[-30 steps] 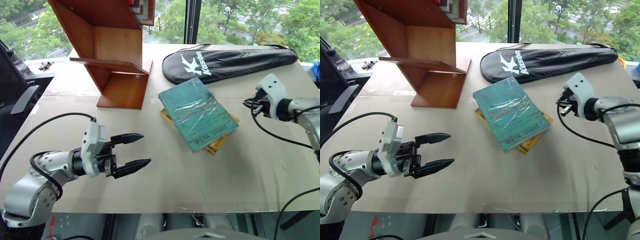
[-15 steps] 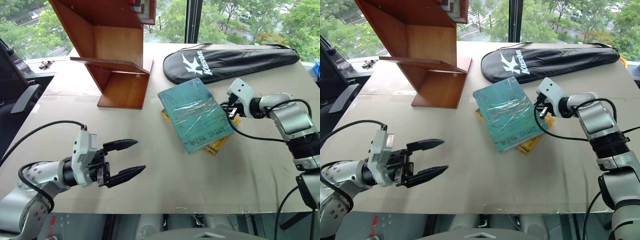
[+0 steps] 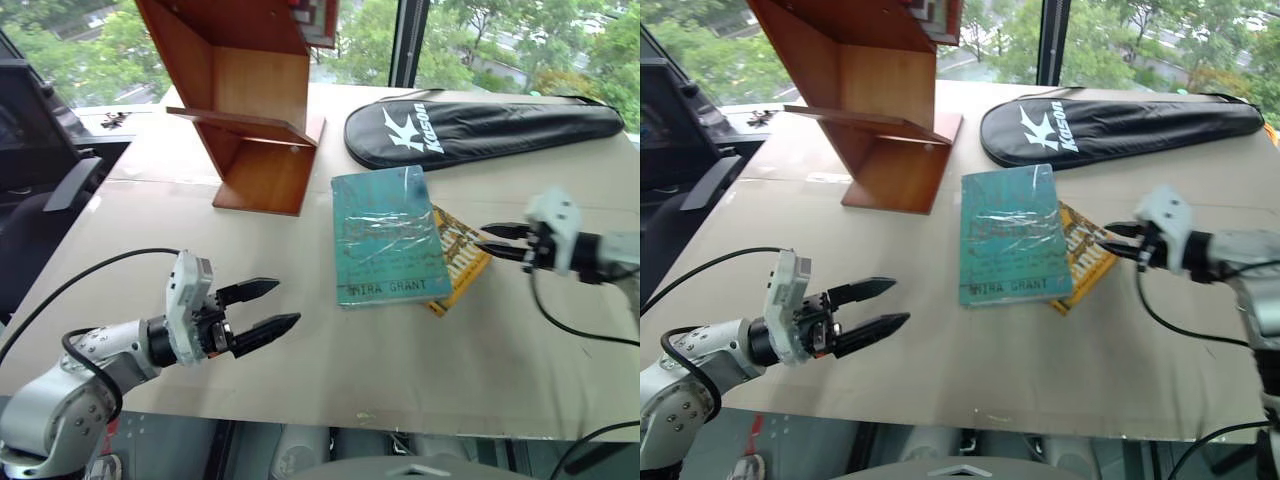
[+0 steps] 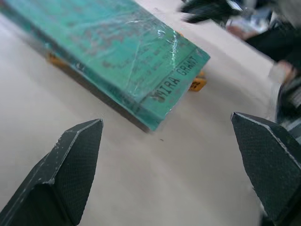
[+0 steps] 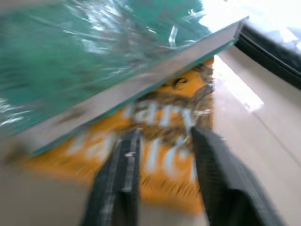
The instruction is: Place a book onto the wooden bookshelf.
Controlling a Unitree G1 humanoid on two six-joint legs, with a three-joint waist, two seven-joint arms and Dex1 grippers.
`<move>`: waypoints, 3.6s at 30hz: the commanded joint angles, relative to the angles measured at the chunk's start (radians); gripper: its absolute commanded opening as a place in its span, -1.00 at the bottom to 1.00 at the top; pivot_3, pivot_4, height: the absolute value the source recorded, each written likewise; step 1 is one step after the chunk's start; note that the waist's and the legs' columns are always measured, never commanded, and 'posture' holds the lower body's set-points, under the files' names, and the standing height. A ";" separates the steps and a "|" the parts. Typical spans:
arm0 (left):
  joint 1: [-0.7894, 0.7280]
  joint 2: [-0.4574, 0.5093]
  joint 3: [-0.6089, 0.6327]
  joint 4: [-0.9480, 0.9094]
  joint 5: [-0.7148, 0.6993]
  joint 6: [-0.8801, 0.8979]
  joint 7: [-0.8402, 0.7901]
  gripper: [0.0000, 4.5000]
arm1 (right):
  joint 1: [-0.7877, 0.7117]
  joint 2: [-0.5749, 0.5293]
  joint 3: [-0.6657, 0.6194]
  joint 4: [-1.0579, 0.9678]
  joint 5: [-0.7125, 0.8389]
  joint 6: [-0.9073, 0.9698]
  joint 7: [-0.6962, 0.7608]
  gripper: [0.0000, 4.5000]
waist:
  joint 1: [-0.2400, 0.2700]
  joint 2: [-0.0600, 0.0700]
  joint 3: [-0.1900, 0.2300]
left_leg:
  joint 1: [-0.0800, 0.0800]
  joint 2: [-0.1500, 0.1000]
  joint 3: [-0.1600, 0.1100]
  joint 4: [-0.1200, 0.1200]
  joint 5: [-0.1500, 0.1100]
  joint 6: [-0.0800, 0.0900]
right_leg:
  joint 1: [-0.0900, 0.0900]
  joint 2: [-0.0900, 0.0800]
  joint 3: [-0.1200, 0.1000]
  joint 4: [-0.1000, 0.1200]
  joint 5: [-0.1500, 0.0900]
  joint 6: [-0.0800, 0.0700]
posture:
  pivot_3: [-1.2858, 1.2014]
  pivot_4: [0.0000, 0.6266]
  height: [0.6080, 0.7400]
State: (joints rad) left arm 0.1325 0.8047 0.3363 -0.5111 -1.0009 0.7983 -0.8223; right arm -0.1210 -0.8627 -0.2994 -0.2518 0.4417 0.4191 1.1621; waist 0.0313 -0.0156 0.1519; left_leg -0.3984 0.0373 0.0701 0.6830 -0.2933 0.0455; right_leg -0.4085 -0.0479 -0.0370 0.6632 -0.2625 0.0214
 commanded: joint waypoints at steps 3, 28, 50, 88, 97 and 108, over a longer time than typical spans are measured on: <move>-0.220 0.018 0.003 0.231 -0.290 0.301 0.173 1.00 | 0.183 -0.009 -0.216 -0.289 0.226 0.024 0.058 0.89 | -0.028 0.001 0.000 | 0.007 0.001 -0.001 0.000 -0.001 0.001 | 0.004 0.001 0.001 0.002 0.000 0.000 | 0.03 -0.52 1.00; -0.805 -0.426 -0.265 1.142 0.001 0.437 0.091 0.68 | 0.372 0.075 -0.223 -0.588 0.301 0.027 -0.266 1.00 | -0.015 -0.003 -0.001 | 0.016 -0.003 -0.001 0.001 0.002 -0.003 | 0.015 0.006 0.003 0.001 0.000 0.000 | 0.03 -0.52 1.00; -0.654 -0.190 0.077 0.082 -0.220 0.545 0.209 -0.98 | 0.335 0.118 -0.209 -0.403 0.295 -0.057 -0.268 1.00 | -0.014 -0.006 0.002 | 0.013 -0.001 -0.001 0.000 0.001 -0.003 | 0.012 0.000 0.003 0.000 0.000 0.000 | 0.03 -0.52 1.00; -1.431 0.236 -0.743 1.098 1.460 -0.964 -0.308 -0.98 | -0.007 0.188 -0.096 -0.239 0.338 -0.151 -0.270 1.00 | -0.014 -0.005 0.004 | 0.003 -0.001 0.004 0.004 0.001 -0.002 | -0.004 0.012 0.012 0.009 -0.001 0.002 | 0.03 -0.52 1.00; -1.261 0.310 -0.494 0.823 1.171 -0.759 -0.521 0.09 | -0.045 0.181 -0.112 -0.274 0.435 -0.127 -0.286 1.00 | -0.034 -0.006 0.004 | 0.007 0.001 0.007 0.006 0.002 -0.003 | -0.004 0.013 0.016 0.016 -0.001 0.001 | 0.03 -0.52 1.00; -0.990 0.127 -0.035 0.033 0.286 0.328 -0.382 0.09 | -0.102 0.137 -0.112 -0.211 0.456 -0.086 -0.255 1.00 | -0.033 -0.007 0.005 | 0.000 -0.001 0.003 0.007 0.002 -0.003 | -0.004 0.004 0.013 0.009 -0.003 0.004 | 0.03 -0.52 1.00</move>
State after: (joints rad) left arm -0.8957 0.9625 0.2725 -0.4043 -0.6221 1.0324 -1.2723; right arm -0.2179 -0.7100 -0.3882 -0.4533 0.8789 0.3289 0.8962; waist -0.0018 -0.0222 0.1568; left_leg -0.3962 0.0356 0.0728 0.6895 -0.2914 0.0427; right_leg -0.4110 -0.0432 -0.0233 0.6728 -0.2654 0.0257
